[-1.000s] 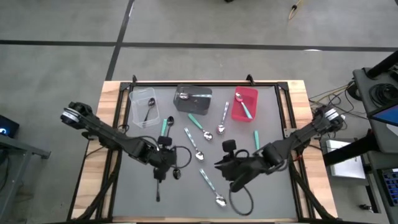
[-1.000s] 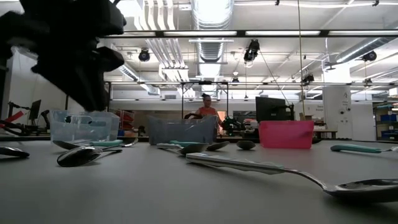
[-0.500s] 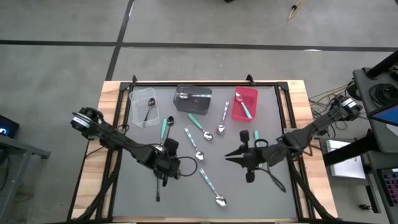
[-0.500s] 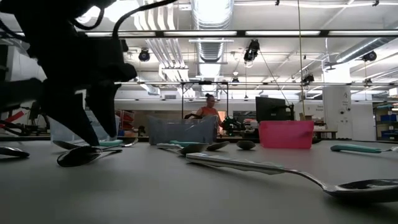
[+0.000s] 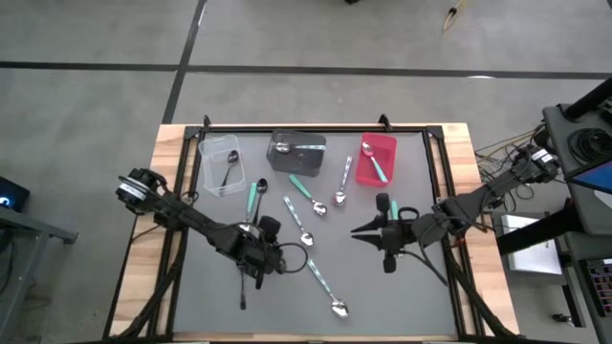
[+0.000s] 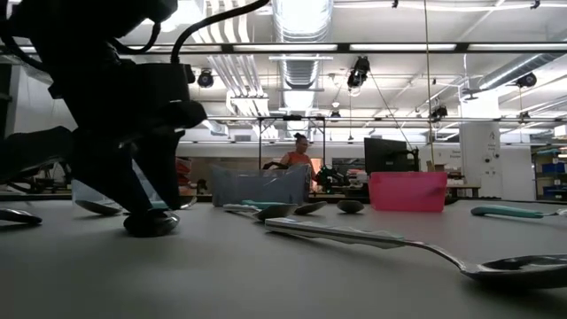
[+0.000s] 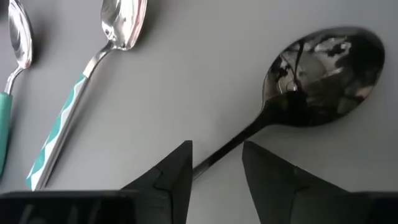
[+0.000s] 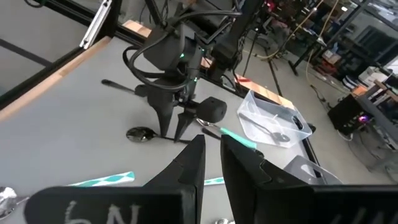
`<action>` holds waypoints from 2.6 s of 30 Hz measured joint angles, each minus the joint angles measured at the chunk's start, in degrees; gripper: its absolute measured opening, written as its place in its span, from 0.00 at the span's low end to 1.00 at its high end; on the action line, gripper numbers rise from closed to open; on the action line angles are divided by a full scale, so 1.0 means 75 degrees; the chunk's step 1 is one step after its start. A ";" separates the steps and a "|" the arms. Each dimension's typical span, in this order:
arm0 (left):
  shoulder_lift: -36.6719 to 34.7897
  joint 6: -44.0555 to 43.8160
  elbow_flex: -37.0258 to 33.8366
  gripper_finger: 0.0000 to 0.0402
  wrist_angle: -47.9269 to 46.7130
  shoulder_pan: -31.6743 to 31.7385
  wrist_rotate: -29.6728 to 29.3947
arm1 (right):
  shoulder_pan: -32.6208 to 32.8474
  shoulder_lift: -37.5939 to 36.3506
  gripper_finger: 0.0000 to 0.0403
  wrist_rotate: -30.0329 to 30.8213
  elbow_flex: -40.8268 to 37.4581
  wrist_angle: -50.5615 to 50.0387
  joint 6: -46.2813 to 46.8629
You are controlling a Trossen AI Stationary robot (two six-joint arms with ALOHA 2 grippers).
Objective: Sort silverware by color (type)
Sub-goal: Put the middle black spoon into the transparent bin
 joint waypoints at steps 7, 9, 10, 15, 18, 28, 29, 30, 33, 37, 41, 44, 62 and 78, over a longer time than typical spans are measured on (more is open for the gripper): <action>0.0187 0.0325 0.0001 0.26 0.0277 0.0118 0.0283 | -0.0038 -0.0002 0.11 0.0006 -0.0002 -0.0011 0.0042; 0.0294 0.0460 0.0003 0.25 0.0411 0.0134 0.0339 | -0.0038 -0.0002 0.11 0.0005 -0.0002 -0.0010 0.0045; 0.0345 0.0518 0.0004 0.24 0.0481 0.0147 0.0353 | -0.0038 -0.0002 0.11 0.0005 -0.0002 -0.0010 0.0056; 0.0387 0.0686 0.0006 0.20 0.0640 0.0247 0.0503 | -0.0038 -0.0002 0.11 0.0007 -0.0002 -0.0010 0.0097; 0.0391 0.0729 0.0006 0.15 0.0650 0.0302 0.0660 | -0.0038 -0.0002 0.11 0.0008 -0.0002 -0.0010 0.0097; 0.0320 0.0753 -0.0015 0.01 0.0719 0.0337 0.0771 | -0.0038 -0.0002 0.11 0.0008 -0.0002 -0.0010 0.0095; 0.0249 0.0689 -0.0015 0.01 0.0721 0.0342 0.0773 | -0.0038 -0.0002 0.11 0.0008 -0.0002 -0.0013 0.0097; 0.0152 0.0640 -0.0018 0.01 0.0721 0.0345 0.0776 | -0.0038 -0.0002 0.11 0.0008 -0.0002 -0.0010 0.0097; -0.0218 0.0296 -0.0063 0.00 0.0592 0.0362 0.0886 | -0.0038 0.0001 0.11 0.0009 -0.0002 0.0006 0.0105; -0.1006 -0.0071 -0.0075 0.01 0.0641 0.0368 0.0641 | -0.0041 0.0006 0.11 0.0011 -0.0002 0.0073 0.0100; -0.1659 -0.0240 -0.0195 0.01 0.0387 0.0384 0.0122 | -0.0090 0.0007 0.11 0.0008 -0.0002 0.0177 0.0106; -0.2173 -0.0340 -0.0276 0.00 0.0249 0.0382 -0.0191 | -0.0139 0.0024 0.11 -0.0008 -0.0002 0.0229 0.0104; -0.5322 -0.1323 -0.0771 0.00 0.3650 0.0479 -0.1249 | -0.1849 0.1973 0.11 -0.1053 -0.0008 0.4370 -0.0223; -0.3934 -0.1704 -0.1786 0.00 0.7072 0.0473 -0.1211 | -0.2131 0.2156 0.40 -0.2003 0.0001 0.5464 0.1499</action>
